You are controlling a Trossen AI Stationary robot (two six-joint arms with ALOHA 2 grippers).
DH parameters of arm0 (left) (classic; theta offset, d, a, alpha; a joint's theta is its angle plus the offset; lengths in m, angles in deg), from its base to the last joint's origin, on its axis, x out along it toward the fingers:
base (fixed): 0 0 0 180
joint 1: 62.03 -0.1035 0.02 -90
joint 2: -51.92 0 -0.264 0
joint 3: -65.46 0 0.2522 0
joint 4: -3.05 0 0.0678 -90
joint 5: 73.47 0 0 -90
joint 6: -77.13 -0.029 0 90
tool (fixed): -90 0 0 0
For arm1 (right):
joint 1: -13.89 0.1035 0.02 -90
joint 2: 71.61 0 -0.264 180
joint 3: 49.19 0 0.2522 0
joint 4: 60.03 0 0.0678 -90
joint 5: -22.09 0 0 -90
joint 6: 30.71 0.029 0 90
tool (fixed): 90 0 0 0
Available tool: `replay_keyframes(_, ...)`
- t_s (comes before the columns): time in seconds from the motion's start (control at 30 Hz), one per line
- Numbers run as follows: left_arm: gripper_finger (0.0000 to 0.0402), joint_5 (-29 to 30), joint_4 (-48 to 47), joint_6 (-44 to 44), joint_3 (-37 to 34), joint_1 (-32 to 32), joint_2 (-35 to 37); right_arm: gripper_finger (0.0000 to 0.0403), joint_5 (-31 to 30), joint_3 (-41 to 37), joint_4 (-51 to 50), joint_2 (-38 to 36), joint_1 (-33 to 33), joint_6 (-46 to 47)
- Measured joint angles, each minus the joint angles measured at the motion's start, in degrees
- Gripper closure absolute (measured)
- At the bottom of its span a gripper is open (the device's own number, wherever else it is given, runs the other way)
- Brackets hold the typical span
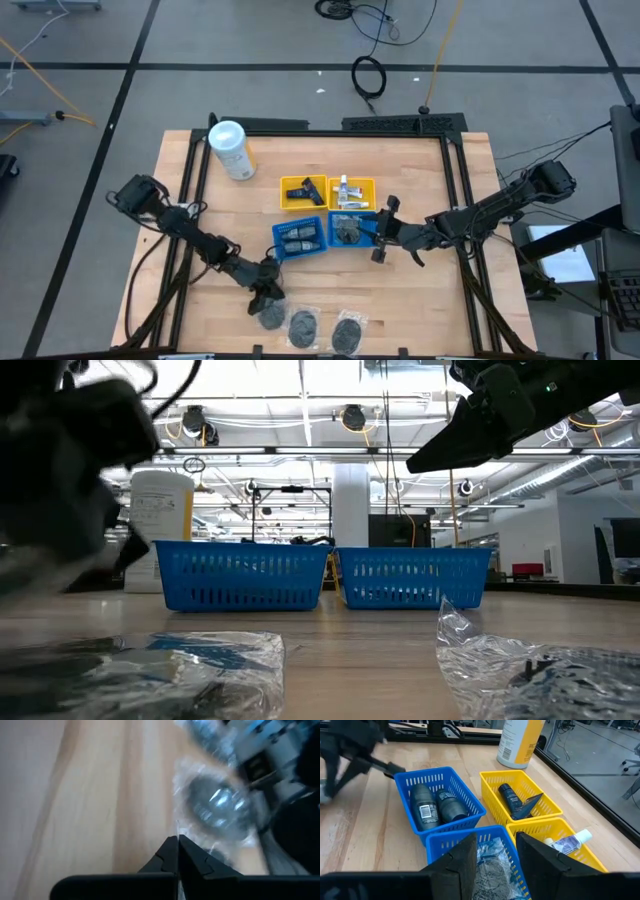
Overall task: Pick & Place Travel size toiletries
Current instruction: Put the top hairbrush into the top blue bin
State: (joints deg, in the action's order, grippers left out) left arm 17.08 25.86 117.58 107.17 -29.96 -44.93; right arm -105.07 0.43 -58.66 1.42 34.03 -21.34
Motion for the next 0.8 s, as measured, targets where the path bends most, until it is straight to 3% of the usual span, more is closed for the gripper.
replay_keyframes(0.27,0.0402,5.19,-1.36,-6.53,0.10,0.02,10.35,0.0273,0.00,0.00,0.04,0.00,-0.02,0.00)
replay_keyframes(0.4,0.0402,12.44,-1.23,-11.21,0.12,-0.02,16.04,0.0273,0.26,0.00,0.90,0.00,-0.02,0.29)
replay_keyframes(0.53,0.0402,21.84,-0.11,-15.97,0.23,0.00,20.69,0.0273,4.23,0.00,2.06,0.02,-0.10,0.37)
replay_keyframes(0.8,0.0402,38.56,5.77,-26.20,0.27,-0.60,23.09,0.0273,7.46,0.00,8.61,0.02,-0.15,0.00)
